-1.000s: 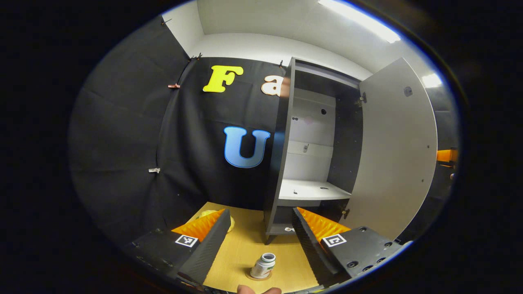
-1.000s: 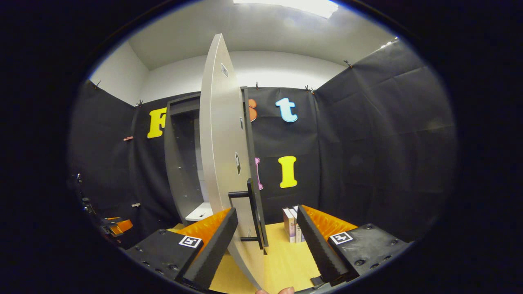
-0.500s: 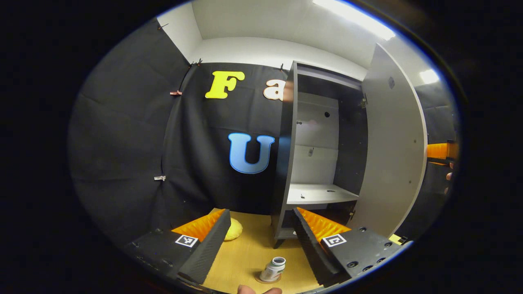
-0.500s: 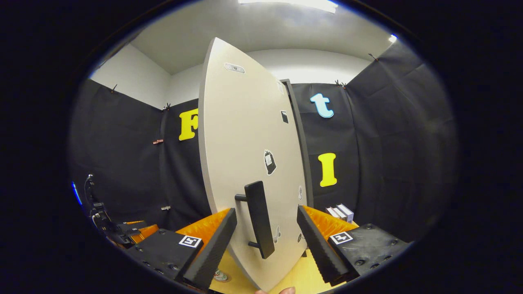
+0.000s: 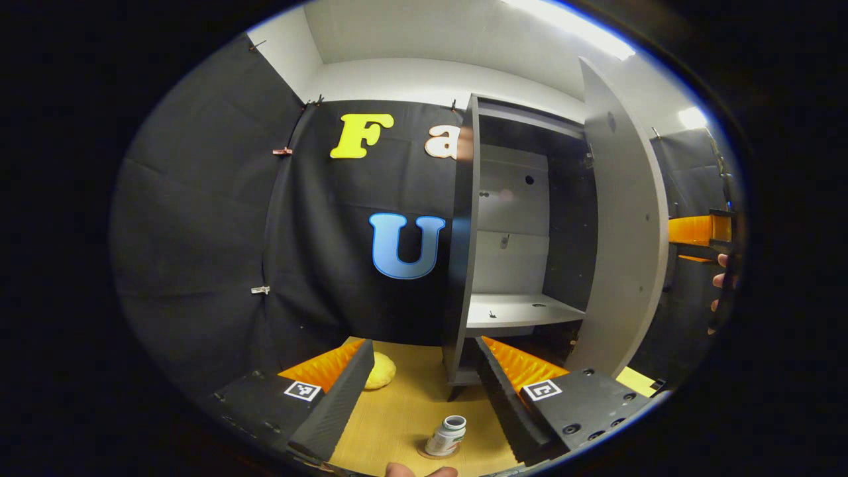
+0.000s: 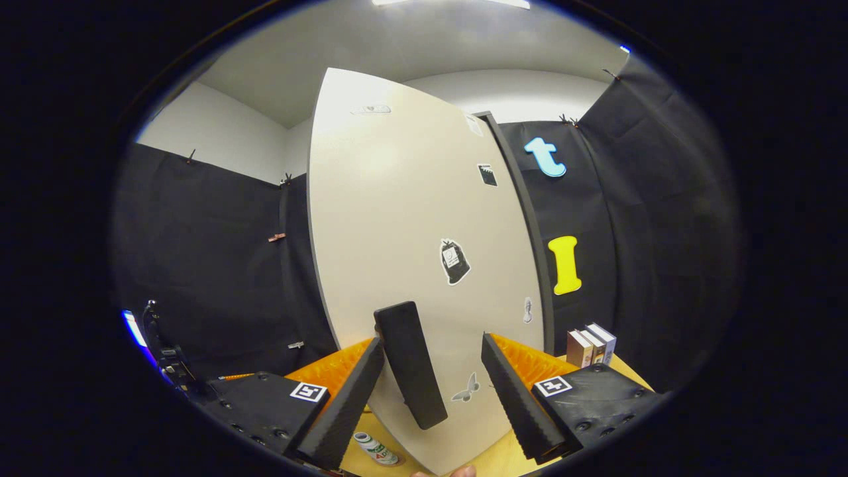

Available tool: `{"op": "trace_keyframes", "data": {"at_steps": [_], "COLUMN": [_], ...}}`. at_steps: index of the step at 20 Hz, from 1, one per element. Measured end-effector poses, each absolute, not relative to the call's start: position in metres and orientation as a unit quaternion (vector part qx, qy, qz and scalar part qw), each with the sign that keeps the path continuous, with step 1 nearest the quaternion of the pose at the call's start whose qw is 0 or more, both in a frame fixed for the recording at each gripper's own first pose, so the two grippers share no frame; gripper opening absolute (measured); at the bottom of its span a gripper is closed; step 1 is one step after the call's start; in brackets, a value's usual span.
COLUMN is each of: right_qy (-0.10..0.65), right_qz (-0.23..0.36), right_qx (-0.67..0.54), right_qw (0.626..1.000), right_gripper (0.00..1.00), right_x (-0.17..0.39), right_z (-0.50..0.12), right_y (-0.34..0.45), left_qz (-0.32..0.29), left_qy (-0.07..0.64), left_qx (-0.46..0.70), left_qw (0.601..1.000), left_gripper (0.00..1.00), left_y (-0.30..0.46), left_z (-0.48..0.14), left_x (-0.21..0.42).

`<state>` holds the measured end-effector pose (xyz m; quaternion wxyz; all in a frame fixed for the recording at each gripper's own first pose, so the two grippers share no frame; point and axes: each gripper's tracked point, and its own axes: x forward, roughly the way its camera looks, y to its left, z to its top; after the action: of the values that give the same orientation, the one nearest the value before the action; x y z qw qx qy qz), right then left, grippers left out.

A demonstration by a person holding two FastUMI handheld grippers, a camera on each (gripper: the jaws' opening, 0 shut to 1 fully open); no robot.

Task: Open the cabinet door with the right hand, grasp the bottle in the cabinet with the left hand and place it on the coaster, then close the cabinet door with the right hand.

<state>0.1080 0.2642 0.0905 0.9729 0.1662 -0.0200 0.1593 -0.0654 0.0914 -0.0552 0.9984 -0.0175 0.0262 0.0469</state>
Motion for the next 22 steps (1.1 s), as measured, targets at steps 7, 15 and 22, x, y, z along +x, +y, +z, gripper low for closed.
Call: {"op": "trace_keyframes", "data": {"at_steps": [7, 15, 22], "right_qy": [-0.017, -0.017, -0.012], "right_qz": [0.168, 0.172, 0.167], "right_qx": [0.151, 0.105, 0.099], "right_qw": [0.974, 0.979, 0.981], "right_gripper": [0.98, 1.0, 1.0], "right_x": [0.141, 0.187, 0.201], "right_z": [0.078, 0.069, 0.064], "right_y": [0.298, 0.355, 0.366], "left_qz": [0.051, 0.066, 0.068], "left_qy": [0.041, 0.042, 0.041], "left_qx": [-0.013, -0.01, -0.005], "left_qw": [0.998, 0.997, 0.997], "left_gripper": [0.95, 0.92, 0.95], "left_y": [0.098, 0.116, 0.115], "left_z": [-0.065, -0.063, -0.062], "left_x": [-0.056, -0.047, -0.047]}}
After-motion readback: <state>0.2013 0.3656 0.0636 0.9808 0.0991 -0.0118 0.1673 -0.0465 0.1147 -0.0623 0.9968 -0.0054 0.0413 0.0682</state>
